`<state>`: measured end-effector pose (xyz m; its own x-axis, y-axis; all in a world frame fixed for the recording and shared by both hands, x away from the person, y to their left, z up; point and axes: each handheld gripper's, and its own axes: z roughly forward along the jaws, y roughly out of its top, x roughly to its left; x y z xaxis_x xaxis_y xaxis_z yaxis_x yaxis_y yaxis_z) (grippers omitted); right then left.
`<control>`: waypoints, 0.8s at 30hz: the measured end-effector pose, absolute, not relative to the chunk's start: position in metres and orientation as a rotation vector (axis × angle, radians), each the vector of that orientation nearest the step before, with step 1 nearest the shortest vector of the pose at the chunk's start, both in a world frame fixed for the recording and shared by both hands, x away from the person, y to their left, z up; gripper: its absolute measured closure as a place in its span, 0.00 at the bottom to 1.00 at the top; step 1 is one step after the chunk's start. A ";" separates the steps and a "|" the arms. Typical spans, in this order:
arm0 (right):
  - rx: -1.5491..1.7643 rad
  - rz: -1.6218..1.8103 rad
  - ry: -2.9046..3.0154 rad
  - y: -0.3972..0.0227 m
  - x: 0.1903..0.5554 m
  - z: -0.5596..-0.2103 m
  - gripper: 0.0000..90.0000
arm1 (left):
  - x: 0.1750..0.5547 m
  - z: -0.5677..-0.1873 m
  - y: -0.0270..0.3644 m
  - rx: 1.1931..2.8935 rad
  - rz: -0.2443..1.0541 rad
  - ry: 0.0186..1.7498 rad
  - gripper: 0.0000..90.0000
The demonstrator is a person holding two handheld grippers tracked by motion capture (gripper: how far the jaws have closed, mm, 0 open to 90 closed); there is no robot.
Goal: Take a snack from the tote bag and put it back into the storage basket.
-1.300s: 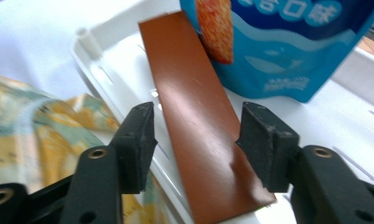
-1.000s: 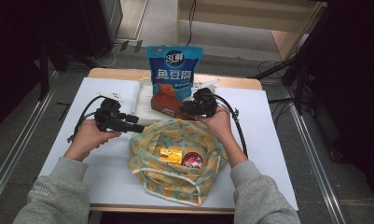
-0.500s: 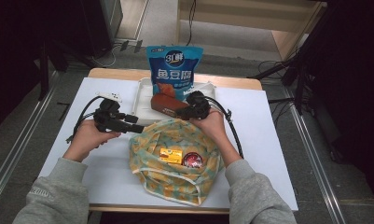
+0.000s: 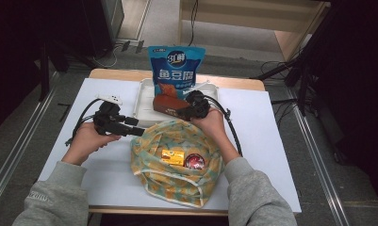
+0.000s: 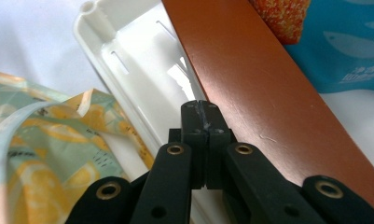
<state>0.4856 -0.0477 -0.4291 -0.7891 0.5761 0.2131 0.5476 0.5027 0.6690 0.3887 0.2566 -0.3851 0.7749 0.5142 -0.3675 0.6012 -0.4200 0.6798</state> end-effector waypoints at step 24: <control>1.038 1.136 2.665 -0.028 0.496 -0.436 1.00 | 0.384 -0.386 0.261 2.105 -0.118 0.833 0.38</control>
<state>0.4962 -0.0279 -0.4357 -0.7704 0.6076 0.1931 0.5602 0.5004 0.6602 0.3838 0.2610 -0.3863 0.7740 0.5198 -0.3616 0.6000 -0.4196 0.6812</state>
